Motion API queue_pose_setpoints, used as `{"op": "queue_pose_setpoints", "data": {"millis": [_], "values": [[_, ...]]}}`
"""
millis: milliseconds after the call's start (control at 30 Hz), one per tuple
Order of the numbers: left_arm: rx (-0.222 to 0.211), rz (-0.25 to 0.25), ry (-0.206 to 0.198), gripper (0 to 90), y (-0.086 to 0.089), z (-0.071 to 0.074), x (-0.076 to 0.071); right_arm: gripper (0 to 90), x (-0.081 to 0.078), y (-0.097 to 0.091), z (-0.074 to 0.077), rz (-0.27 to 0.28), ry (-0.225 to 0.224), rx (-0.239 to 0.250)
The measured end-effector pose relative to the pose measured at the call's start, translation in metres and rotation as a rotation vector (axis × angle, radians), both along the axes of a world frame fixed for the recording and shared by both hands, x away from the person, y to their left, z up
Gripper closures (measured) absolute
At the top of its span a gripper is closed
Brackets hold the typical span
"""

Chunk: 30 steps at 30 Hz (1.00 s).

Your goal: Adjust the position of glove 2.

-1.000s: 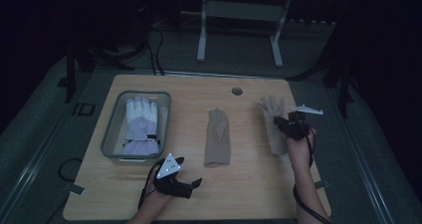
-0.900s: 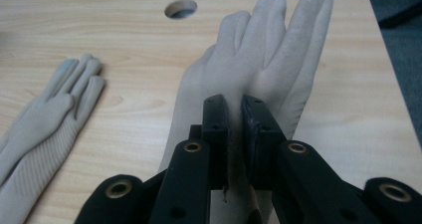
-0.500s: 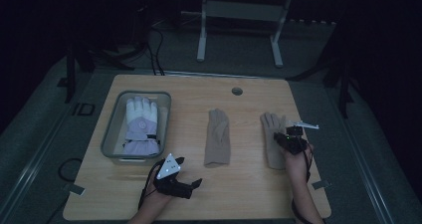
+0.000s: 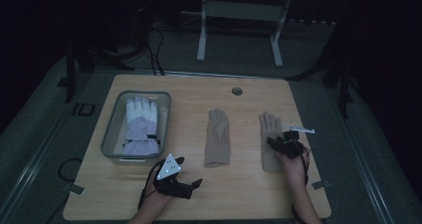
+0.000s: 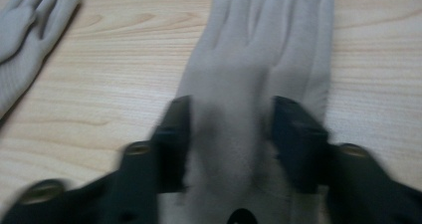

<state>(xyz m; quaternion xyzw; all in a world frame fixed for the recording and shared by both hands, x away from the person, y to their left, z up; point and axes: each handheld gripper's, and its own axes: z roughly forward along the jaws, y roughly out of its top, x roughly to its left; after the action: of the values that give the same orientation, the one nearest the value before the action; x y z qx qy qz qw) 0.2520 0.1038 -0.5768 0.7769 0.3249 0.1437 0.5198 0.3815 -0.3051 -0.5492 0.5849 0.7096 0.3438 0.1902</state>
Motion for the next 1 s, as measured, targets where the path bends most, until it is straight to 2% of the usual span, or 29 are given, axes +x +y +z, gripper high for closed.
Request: {"op": "queue_pose_setpoints", "data": {"millis": [33, 100, 167, 233, 267, 333, 400, 467, 533, 600, 633, 733, 800, 867, 900, 1000], "values": [[0.0, 0.0, 0.0, 1.3, 0.0, 0.0, 0.0, 33.9, 0.0, 0.0, 0.001, 0.009, 0.0, -0.011], [0.001, 0.0, -0.001, 1.3, 0.0, 0.0, 0.0, 21.4, -0.002, -0.002, 0.002, 0.065, -0.016, -0.016], [0.0, 0.001, -0.001, 1.3, 0.0, 0.0, 0.0, 14.5, -0.003, -0.003, 0.002, 0.11, -0.002, -0.027], [0.0, 0.0, 0.0, 1.3, 0.0, 0.0, 0.0, 13.9, -0.004, -0.004, 0.003, 0.127, 0.004, -0.013], [0.001, 0.001, 0.0, 1.3, 0.0, 0.0, 0.0, 13.0, -0.006, -0.005, 0.004, 0.164, 0.009, -0.012], [0.003, 0.0, 0.002, 1.3, 0.0, 0.0, 0.0, 12.8, -0.009, -0.006, 0.006, 0.201, -0.016, -0.037], [0.001, 0.001, 0.001, 1.2, 0.0, 0.0, 0.0, 16.9, -0.009, -0.007, 0.008, 0.27, -0.031, -0.066], [0.002, 0.001, -0.001, 1.3, 0.0, 0.0, 0.0, 19.3, -0.008, -0.011, 0.011, 0.318, -0.056, -0.061], [0.003, 0.001, 0.001, 1.3, 0.0, 0.0, 0.0, 18.7, -0.007, -0.013, 0.013, 0.337, -0.06, -0.06], [0.002, 0.0, 0.002, 1.3, -0.001, 0.0, 0.0, 11.0, -0.006, -0.011, 0.013, 0.321, -0.061, -0.083], [0.002, 0.0, 0.001, 1.3, 0.0, 0.0, 0.0, 10.6, -0.006, -0.011, 0.013, 0.337, -0.061, -0.1], [0.002, -0.001, 0.002, 1.3, -0.001, 0.0, 0.0, 10.8, -0.003, -0.009, 0.011, 0.362, -0.077, -0.109], [0.004, 0.0, 0.0, 1.3, -0.001, 0.0, 0.0, 21.0, -0.001, -0.009, 0.01, 0.355, -0.104, -0.154], [0.005, -0.001, -0.001, 1.3, -0.001, 0.0, 0.0, 23.5, 0.004, -0.011, 0.009, 0.348, -0.101, -0.156], [0.005, -0.001, -0.001, 1.3, -0.001, 0.0, 0.0, 28.5, 0.007, -0.013, 0.008, 0.345, -0.098, -0.155], [0.003, -0.002, 0.0, 1.3, -0.001, 0.0, 0.0, 29.8, 0.013, -0.016, 0.006, 0.347, -0.087, -0.148]]}}
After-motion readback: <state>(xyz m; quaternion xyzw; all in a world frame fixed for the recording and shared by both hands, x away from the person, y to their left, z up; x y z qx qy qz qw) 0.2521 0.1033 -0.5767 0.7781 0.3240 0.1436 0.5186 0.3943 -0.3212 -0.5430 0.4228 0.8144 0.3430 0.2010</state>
